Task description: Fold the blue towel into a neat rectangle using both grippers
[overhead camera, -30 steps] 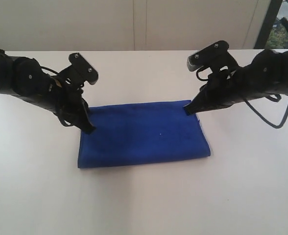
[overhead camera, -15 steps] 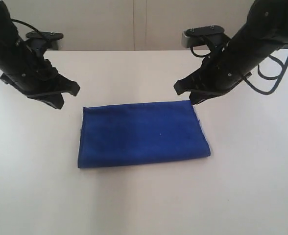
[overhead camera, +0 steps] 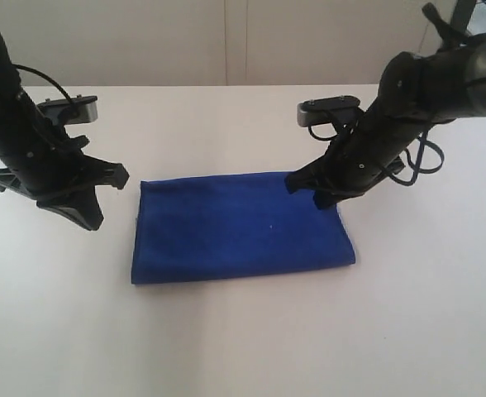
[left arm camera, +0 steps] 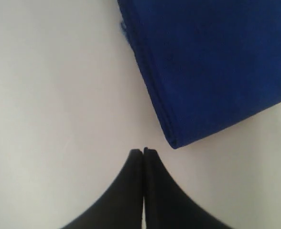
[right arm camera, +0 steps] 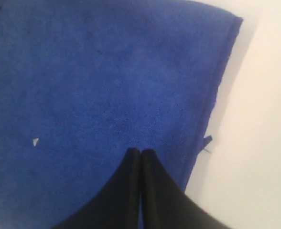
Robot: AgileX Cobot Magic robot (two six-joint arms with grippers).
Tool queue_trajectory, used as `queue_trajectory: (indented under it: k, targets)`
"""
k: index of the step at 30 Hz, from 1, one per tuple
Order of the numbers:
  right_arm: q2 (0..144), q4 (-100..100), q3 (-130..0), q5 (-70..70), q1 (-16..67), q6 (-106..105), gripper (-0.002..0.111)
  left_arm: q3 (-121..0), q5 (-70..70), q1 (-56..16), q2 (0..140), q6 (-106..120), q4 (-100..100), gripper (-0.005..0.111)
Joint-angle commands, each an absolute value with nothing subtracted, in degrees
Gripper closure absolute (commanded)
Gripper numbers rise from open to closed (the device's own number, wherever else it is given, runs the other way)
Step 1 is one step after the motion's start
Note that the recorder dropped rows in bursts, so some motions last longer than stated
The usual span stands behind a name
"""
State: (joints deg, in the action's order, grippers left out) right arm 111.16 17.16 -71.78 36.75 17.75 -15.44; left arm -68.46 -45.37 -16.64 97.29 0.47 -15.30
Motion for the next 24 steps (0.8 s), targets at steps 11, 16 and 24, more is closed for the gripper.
queue_trajectory:
  k: [11, 16, 24]
  targets:
    - [116.43, 11.26, -71.64, 38.07, 17.77, -3.92, 0.108, -66.62, -44.5, -16.75, 96.98, 0.0, -16.25, 0.107]
    - [116.43, 7.4, -71.64, 40.31, 17.77, 2.93, 0.108, -66.62, -44.5, -16.75, 96.98, 0.0, -16.25, 0.107]
    - [116.43, 6.69, -71.64, 42.36, 17.77, 8.24, 0.108, -66.62, -44.5, -16.75, 96.98, 0.0, -16.25, 0.107]
